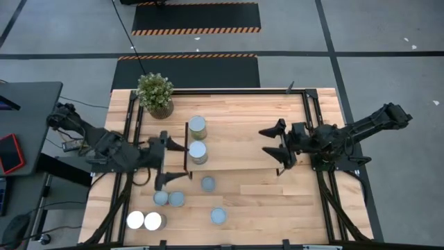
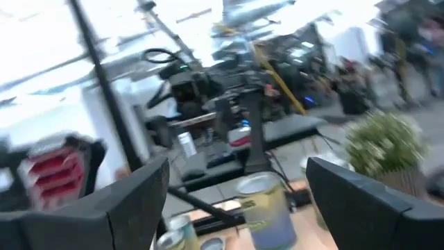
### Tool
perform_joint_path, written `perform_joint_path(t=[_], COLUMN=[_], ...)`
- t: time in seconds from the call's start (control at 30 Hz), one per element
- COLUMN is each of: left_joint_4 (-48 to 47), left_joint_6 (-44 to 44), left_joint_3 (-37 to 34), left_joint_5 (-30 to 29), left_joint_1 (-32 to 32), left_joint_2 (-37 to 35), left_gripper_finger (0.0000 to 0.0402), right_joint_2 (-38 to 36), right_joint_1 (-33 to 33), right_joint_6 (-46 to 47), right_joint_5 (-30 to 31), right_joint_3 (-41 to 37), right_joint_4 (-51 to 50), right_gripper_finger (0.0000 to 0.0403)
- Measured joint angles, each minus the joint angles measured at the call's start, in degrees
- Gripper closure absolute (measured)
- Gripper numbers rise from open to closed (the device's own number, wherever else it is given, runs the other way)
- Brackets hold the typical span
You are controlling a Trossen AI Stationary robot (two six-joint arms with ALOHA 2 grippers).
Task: Pick and place cans onto a shelf
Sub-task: Put the canned peaches on the shelf
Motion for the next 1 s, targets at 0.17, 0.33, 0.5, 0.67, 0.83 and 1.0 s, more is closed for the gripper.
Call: perform_joint_path(t=[0.17,0.33,0.5,0.67,0.83,1.0], left_joint_4=[-2.7,-5.1,-3.5,-5.8,-12.5,-14.8], left_joint_6=[-16.0,-17.9,-16.0,-24.4,-36.8,-48.0], left_joint_3=[-2.0,-1.8,-1.6,-1.6,-1.6,-1.6], left_joint_5=[-2.2,-6.3,-10.1,2.7,16.1,24.2], left_joint_1=[1.8,1.8,5.4,8.5,6.1,1.4], left_joint_2=[-3.3,-2.6,-2.4,-2.8,-1.2,1.7], left_gripper_finger=[0.0013,0.0013,0.0013,0.0013,0.0013,0.0013], right_joint_2=[4.6,8.7,12.5,14.9,15.2,14.6], right_joint_1=[0.0,0.0,0.0,-0.1,0.0,0.0], right_joint_6=[9.4,9.0,1.7,-0.4,-1.2,-1.5], right_joint_5=[2.1,1.8,1.7,-1.3,-6.3,-7.9], right_joint_3=[4.3,14.5,27.0,33.5,33.8,33.8], right_joint_4=[-0.4,-8.0,-27.1,-39.5,-43.0,-46.2], right_gripper_finger=[0.0056,0.0056,0.0056,0.0056,0.0056,0.0056])
